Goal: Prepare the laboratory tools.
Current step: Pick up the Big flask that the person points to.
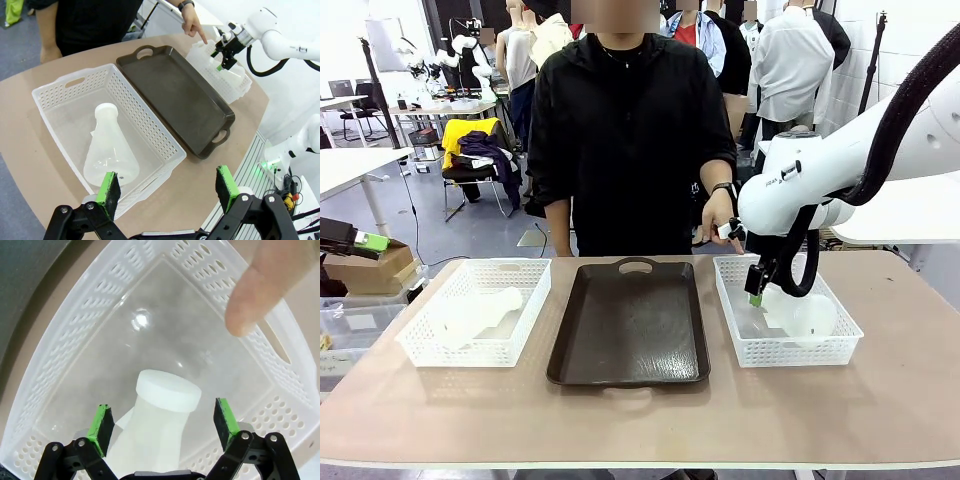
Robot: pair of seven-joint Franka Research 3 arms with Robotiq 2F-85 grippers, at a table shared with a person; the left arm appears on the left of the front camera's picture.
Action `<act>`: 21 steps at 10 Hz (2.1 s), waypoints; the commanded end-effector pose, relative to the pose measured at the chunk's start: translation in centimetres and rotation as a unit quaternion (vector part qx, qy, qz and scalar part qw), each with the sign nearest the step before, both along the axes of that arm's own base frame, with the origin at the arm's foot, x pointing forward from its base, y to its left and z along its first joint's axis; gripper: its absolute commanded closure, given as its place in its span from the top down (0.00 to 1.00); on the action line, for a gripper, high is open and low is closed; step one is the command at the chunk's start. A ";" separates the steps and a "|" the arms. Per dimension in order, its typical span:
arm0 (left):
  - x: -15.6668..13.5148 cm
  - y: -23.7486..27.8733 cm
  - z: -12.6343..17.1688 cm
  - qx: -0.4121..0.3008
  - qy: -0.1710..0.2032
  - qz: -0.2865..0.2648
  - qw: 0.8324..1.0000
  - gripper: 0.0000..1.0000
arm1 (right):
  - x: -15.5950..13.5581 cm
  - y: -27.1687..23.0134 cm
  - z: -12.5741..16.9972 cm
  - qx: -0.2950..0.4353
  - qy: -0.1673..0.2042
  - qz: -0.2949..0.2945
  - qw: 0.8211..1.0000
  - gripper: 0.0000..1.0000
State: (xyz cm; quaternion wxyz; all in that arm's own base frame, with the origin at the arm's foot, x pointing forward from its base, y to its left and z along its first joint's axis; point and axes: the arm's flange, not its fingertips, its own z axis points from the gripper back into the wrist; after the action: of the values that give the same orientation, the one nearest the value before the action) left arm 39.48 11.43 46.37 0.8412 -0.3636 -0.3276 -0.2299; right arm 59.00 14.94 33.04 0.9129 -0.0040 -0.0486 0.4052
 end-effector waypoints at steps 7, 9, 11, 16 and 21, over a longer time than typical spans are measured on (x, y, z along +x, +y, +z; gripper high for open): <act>0.0 0.1 0.0 -0.004 -0.002 -0.002 1.000 1.00 | 1.5 0.1 -0.9 0.003 0.010 0.005 1.000 1.00; 0.0 0.1 0.0 -0.004 -0.002 -0.002 1.000 1.00 | 1.6 0.1 -1.2 -0.004 0.014 0.003 1.000 1.00; 0.0 0.1 0.0 -0.004 -0.002 -0.002 1.000 1.00 | 1.6 -0.1 -1.3 -0.006 0.003 0.006 1.000 0.83; 0.0 0.1 0.0 -0.004 -0.002 -0.002 1.000 1.00 | 1.7 0.0 -1.8 -0.009 0.006 0.004 1.000 0.00; 0.0 0.1 0.0 -0.004 -0.002 -0.002 1.000 1.00 | 1.7 -1.0 -1.7 -0.002 0.006 -0.012 1.000 0.00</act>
State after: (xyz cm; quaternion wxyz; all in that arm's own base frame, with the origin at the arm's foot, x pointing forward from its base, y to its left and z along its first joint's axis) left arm 39.48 11.44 46.37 0.8412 -0.3635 -0.3276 -0.2299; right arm 60.31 14.33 31.73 0.9159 -0.0016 -0.0416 0.3993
